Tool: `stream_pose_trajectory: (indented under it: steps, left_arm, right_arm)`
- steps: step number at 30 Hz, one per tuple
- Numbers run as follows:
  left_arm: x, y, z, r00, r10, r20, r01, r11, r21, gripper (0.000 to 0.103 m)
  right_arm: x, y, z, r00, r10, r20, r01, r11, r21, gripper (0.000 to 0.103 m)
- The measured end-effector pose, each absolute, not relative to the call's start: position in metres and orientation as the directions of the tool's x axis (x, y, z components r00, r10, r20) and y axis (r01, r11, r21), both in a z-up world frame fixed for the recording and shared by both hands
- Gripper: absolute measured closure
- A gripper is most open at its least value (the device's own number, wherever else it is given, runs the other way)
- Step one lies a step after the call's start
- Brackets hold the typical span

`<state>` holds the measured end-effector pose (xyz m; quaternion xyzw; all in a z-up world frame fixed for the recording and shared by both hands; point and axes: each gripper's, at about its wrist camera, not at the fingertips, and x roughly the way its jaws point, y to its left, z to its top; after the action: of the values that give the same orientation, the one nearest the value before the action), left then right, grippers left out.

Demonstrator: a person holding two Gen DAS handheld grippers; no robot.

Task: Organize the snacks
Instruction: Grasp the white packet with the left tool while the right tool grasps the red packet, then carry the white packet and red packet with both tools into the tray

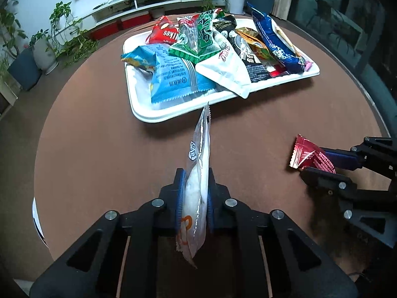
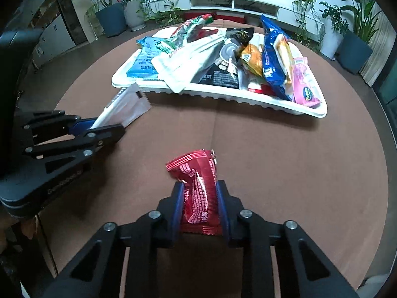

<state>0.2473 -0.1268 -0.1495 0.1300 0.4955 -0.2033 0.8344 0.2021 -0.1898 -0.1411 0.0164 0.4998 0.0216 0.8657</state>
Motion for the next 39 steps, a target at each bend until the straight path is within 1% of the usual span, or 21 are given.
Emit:
stream_pose_trajectory:
  steps: [5, 6, 11, 23, 30, 39]
  left_arm:
    - [0.225, -0.13, -0.149, 0.422, -0.246, -0.873, 0.467, 0.884, -0.024, 0.091]
    - [0.221, -0.13, -0.148, 0.425, -0.254, -0.869, 0.463, 0.886, -0.032, 0.091]
    - [0.197, -0.136, -0.14, 0.456, -0.274, -0.847, 0.443, 0.895, -0.051, 0.091]
    - [0.18, -0.145, -0.112, 0.502, -0.256, -0.826, 0.443, 0.897, -0.009, 0.091]
    - [0.185, -0.147, -0.098, 0.523, -0.256, -0.813, 0.444, 0.896, 0.003, 0.091]
    - [0.212, -0.144, -0.073, 0.551, -0.262, -0.792, 0.429, 0.903, 0.0, 0.091]
  right_arm:
    - [0.184, -0.196, -0.142, 0.504, 0.074, -0.861, -0.04, 0.997, 0.063, 0.078]
    - [0.18, -0.199, -0.142, 0.507, 0.087, -0.857, -0.038, 0.996, 0.078, 0.084]
    - [0.161, -0.214, -0.134, 0.537, 0.09, -0.839, -0.016, 0.995, 0.097, 0.084]
    - [0.143, -0.242, -0.106, 0.588, 0.127, -0.799, 0.016, 0.986, 0.168, 0.084]
    - [0.144, -0.266, -0.097, 0.603, 0.145, -0.784, 0.042, 0.976, 0.213, 0.084]
    - [0.167, -0.293, -0.064, 0.65, 0.128, -0.749, 0.055, 0.975, 0.214, 0.084]
